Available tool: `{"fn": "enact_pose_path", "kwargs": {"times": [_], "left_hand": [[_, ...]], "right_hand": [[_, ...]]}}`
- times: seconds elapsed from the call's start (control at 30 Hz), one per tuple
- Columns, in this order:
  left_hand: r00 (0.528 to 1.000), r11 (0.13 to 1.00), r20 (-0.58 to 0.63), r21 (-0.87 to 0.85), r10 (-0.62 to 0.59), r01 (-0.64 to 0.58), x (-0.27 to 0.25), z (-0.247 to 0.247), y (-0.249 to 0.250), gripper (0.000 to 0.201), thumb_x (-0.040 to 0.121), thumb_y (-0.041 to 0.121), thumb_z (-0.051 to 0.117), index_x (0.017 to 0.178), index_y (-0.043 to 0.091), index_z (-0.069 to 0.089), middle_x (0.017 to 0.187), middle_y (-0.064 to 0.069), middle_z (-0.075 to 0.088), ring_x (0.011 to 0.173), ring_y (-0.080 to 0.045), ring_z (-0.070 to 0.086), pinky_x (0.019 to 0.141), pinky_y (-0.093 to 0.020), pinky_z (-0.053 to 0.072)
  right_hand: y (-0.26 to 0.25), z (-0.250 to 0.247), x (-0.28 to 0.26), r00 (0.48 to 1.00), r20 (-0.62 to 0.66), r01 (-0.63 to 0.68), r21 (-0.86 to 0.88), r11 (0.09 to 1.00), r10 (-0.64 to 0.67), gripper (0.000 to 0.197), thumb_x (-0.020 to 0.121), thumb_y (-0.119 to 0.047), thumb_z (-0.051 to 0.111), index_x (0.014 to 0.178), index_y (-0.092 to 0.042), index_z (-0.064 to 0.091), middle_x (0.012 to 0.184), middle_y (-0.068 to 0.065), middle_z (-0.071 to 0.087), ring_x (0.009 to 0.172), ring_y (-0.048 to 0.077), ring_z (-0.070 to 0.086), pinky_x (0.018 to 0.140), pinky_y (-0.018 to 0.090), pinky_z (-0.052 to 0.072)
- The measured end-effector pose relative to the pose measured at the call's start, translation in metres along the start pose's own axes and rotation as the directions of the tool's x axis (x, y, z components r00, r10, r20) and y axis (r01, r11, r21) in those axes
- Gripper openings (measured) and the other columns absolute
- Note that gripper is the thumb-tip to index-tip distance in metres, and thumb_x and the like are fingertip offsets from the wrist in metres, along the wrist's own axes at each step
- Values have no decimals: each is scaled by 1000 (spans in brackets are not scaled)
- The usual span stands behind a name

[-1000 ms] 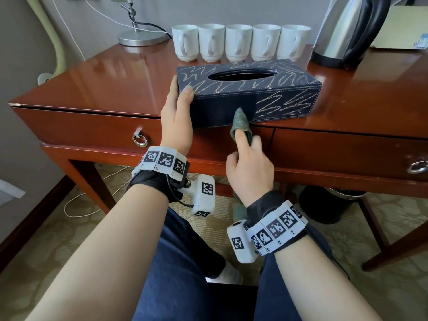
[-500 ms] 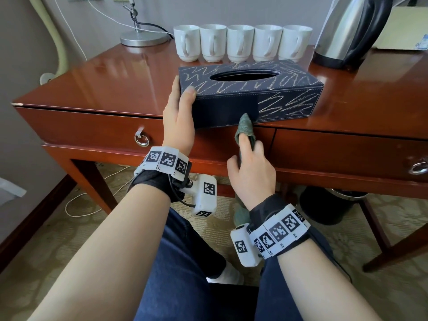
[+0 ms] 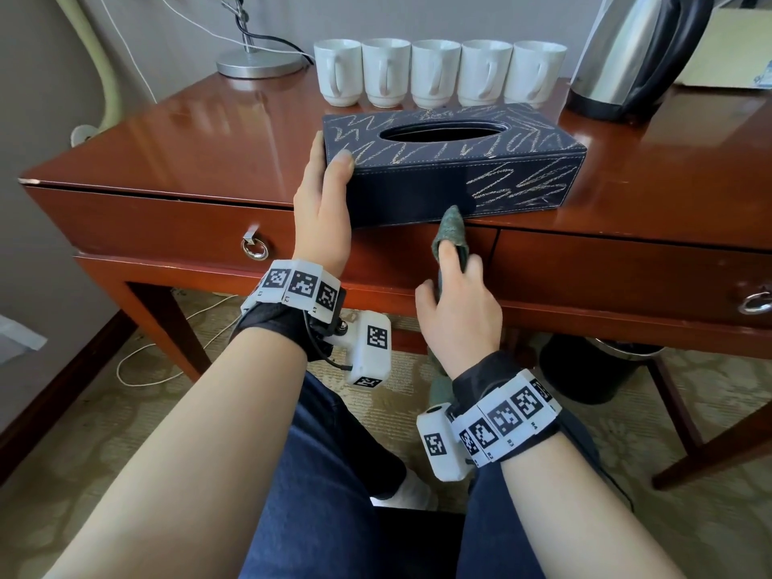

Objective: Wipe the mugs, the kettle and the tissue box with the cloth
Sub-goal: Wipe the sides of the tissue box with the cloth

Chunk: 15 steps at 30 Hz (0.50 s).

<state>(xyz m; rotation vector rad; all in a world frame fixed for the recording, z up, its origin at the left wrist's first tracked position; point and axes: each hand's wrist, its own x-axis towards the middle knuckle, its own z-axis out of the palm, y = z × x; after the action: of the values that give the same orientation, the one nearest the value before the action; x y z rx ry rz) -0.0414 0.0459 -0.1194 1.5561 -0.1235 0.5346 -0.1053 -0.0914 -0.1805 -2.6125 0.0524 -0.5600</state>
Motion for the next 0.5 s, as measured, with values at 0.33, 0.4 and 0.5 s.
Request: {"fn": "enact_pose_path", "kwargs": {"times": [0.33, 0.4, 0.5], "left_hand": [[1000, 1000, -19, -2, -20, 20, -1, 1, 0, 48, 105, 18, 38, 152, 7, 32, 139, 10, 41, 125, 4, 36, 88, 7, 27], [1000, 1000, -15, 2, -9, 9, 0, 1, 0, 48, 105, 17, 38, 152, 6, 33, 144, 6, 42, 125, 3, 37, 89, 7, 27], [1000, 1000, -9, 11, -2, 2, 1, 0, -1, 48, 106, 17, 37, 152, 6, 33, 144, 5, 43, 126, 3, 37, 89, 6, 27]], "right_hand": [[10, -4, 4, 997, -42, -66, -33, 997, 65, 49, 94, -23, 46, 141, -20, 35, 112, 11, 49, 84, 32, 61, 60, 30, 35], [8, -2, 0, 998, -22, -51, -15, 999, 51, 50, 94, -23, 47, 142, -21, 35, 113, 11, 49, 83, 30, 60, 61, 29, 34], [3, -1, 0, 1000, -25, -1, 6, 1000, 1, 47, 93, -23, 48, 140, -21, 40, 111, 10, 48, 80, 29, 59, 60, 29, 32]]}}
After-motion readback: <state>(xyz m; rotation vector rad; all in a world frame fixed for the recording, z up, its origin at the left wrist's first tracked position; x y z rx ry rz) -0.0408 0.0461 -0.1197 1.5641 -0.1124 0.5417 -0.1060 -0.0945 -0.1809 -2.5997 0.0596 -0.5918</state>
